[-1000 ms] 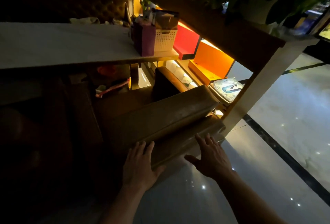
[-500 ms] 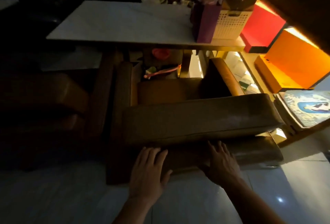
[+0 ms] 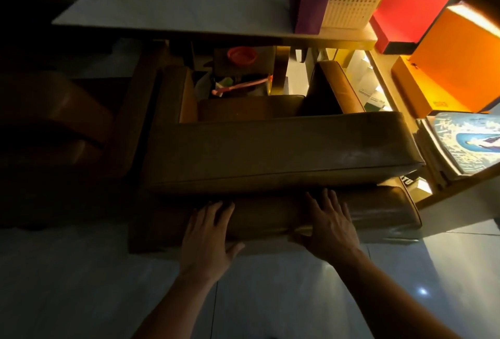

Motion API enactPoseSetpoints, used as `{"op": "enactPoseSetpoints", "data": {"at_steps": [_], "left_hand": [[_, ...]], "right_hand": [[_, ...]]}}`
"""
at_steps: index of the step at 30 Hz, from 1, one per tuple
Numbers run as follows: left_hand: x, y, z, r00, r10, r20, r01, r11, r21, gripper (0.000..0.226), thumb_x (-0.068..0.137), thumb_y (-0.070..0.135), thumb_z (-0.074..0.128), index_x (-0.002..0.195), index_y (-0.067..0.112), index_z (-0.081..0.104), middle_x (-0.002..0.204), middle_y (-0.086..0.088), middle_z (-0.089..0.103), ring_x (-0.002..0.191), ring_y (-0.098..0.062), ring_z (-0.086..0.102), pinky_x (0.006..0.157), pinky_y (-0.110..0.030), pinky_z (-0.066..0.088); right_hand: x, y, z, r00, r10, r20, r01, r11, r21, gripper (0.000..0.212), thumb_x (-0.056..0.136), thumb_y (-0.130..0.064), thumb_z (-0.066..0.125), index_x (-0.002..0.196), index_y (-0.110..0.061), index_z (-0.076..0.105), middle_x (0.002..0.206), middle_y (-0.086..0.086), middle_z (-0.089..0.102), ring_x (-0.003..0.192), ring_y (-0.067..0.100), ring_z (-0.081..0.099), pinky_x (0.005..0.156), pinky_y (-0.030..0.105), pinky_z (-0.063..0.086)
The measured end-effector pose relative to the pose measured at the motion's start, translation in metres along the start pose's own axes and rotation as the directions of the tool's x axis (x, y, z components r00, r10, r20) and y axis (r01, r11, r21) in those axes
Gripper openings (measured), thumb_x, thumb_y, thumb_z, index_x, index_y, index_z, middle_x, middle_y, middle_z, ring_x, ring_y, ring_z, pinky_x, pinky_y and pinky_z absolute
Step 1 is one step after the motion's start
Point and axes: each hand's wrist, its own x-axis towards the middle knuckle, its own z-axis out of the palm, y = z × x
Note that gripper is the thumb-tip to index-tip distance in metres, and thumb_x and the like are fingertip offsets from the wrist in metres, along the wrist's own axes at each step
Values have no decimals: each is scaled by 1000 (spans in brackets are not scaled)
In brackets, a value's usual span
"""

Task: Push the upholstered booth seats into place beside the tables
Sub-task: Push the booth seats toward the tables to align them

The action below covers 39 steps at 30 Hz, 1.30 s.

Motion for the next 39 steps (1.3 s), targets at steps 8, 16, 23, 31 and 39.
{"op": "enactPoseSetpoints", "data": {"at_steps": [8, 16, 23, 31, 39], "left_hand": [[4, -12, 12, 997, -22, -67, 23, 1000, 9, 93, 71, 68, 67, 149, 30, 32, 148, 0, 38, 139, -26, 28, 116, -54, 21], [5, -14, 16, 997, -12, -80, 8, 998, -59, 88, 74, 65, 66, 149, 35, 31, 151, 8, 36, 142, -21, 24, 119, -49, 13], [-13, -24, 18, 997, 23, -71, -29, 996, -84, 84, 75, 64, 64, 148, 35, 33, 148, 10, 39, 141, -19, 26, 118, -50, 16], [-38, -35, 24, 994, 78, -79, -85, 993, -86, 89, 70, 60, 72, 147, 35, 35, 145, 10, 45, 137, -19, 30, 114, -47, 12], [-35, -41, 29, 992, 91, -83, -99, 990, -102, 92, 66, 60, 72, 147, 36, 35, 144, 12, 46, 137, -15, 31, 112, -47, 14]], "right_hand": [[3, 2, 18, 994, -35, -99, 19, 986, -165, 120, 66, -90, 45, 157, -22, 10, 160, 24, 18, 147, 44, 17, 117, 59, 22], [3, 0, 18, 995, -29, -92, 8, 976, -218, 104, 68, -85, 52, 140, -9, 49, 133, 32, 52, 123, 51, 47, 100, 66, 40], [-21, -7, 30, 998, 20, -51, -31, 975, -222, 104, 70, -83, 29, 136, -7, 53, 129, 36, 53, 120, 54, 50, 98, 68, 42], [-55, -26, 33, 997, 64, -53, -77, 955, -287, 111, 67, -88, 51, 147, -11, 41, 142, 34, 44, 130, 52, 43, 103, 65, 39], [-47, -26, 33, 997, 75, -5, -74, 959, -273, 114, 72, -87, 45, 156, -17, 12, 157, 28, 22, 143, 44, 24, 112, 56, 31]]}}
